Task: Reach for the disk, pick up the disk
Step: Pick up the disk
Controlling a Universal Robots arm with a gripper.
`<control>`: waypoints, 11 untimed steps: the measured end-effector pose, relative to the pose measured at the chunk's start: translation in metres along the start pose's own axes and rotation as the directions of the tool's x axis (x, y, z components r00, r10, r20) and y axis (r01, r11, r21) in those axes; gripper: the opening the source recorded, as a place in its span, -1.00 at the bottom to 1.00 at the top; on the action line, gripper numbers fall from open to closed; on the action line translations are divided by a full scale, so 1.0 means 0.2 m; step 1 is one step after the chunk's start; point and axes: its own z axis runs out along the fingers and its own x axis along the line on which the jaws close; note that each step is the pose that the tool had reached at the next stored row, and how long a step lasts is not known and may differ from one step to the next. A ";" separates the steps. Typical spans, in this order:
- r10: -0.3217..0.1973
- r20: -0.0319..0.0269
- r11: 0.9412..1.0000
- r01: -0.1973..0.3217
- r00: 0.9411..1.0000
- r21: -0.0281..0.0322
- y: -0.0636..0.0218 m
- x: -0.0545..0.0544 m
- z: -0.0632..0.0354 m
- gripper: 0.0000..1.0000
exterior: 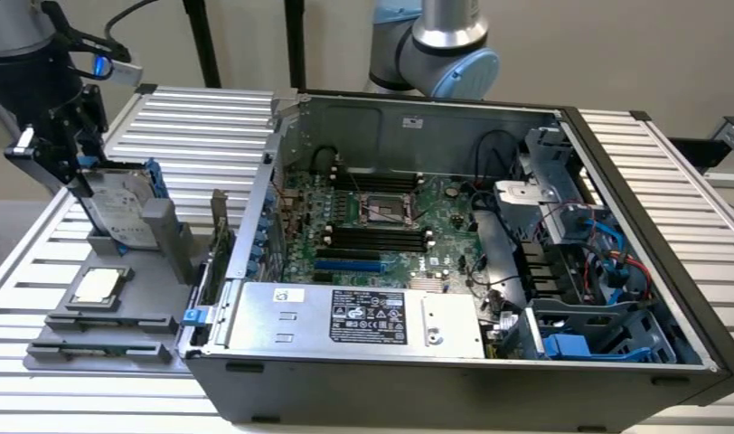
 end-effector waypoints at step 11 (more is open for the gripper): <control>-0.005 0.000 1.000 0.005 1.000 0.006 0.010 -0.01 0.012 0.08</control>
